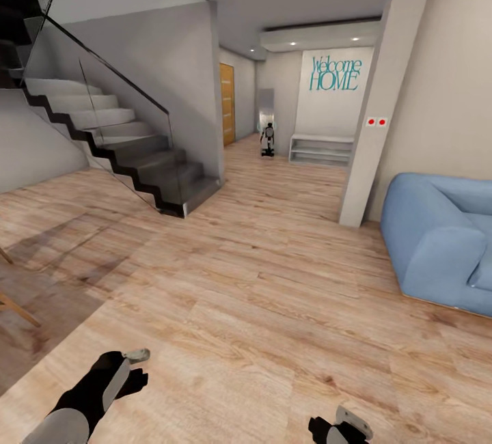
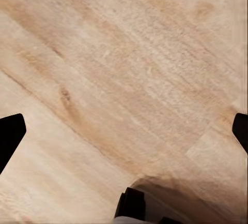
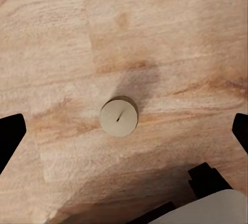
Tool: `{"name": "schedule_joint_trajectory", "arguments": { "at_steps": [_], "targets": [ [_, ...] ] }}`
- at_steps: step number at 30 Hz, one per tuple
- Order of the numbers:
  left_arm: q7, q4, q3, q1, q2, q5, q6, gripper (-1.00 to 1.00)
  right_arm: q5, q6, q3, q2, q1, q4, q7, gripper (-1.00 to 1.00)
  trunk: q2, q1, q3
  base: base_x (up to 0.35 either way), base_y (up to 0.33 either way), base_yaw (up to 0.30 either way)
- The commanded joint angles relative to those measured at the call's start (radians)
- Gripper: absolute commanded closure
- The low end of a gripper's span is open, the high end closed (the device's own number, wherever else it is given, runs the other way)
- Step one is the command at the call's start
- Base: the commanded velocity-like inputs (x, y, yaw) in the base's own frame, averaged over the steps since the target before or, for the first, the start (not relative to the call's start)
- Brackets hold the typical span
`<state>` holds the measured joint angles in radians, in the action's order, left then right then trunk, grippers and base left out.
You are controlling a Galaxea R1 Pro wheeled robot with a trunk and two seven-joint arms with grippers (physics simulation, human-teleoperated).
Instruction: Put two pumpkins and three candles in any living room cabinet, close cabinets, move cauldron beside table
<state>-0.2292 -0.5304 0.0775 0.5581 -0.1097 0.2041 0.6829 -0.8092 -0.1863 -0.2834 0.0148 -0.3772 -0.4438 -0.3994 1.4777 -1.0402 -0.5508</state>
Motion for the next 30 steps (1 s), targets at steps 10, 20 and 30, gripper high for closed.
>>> {"name": "schedule_joint_trajectory", "arguments": {
  "at_steps": [10, 20, 30],
  "targets": [
    [0.022, -0.023, 0.001, 0.000, -0.006, 0.107, 0.032, -1.00, 0.002, 0.016, -0.021, 0.003, 0.006, 0.039, 0.001, -1.00, 0.070, -0.038, -0.031, 0.000, 0.000, 0.000],
    [0.023, -0.023, 0.000, 0.000, -0.002, 0.112, 0.026, -1.00, 0.002, 0.071, -0.024, 0.004, 0.006, 0.050, -0.001, -1.00, 0.140, -0.077, -0.063, 0.000, 0.000, 0.000],
    [0.024, -0.023, -0.001, 0.000, 0.000, 0.112, 0.024, -1.00, 0.001, 0.123, -0.023, 0.003, 0.006, 0.052, 0.001, -1.00, 0.210, -0.115, -0.094, 0.000, 0.000, 0.000]
  ]
}}
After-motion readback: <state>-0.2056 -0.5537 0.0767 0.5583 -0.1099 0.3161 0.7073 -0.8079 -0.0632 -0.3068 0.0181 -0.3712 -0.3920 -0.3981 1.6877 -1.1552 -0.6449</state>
